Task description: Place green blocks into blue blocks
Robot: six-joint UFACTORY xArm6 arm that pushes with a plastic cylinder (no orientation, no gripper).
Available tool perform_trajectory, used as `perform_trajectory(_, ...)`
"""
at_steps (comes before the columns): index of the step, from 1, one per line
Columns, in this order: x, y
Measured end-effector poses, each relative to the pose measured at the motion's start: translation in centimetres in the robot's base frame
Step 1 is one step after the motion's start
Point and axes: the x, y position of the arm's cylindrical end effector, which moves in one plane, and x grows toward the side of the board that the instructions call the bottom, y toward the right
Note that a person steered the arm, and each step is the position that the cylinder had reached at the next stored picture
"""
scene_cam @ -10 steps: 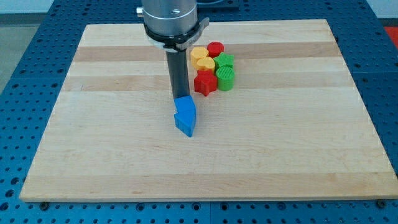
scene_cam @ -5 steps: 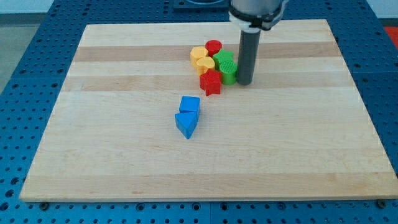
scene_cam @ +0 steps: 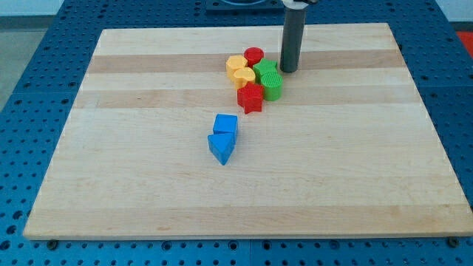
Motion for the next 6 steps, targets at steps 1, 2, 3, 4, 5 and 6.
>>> perform_trajectory(1, -1.8, -1.7)
perform_trajectory(2, -1.8, -1.8)
perform_trajectory(3, -1.6, -2.4)
perform_trajectory(4, -1.2, -3.2)
perform_trajectory(5, -1.0, -3.3)
perform_trajectory(6, 0.3, -3.2)
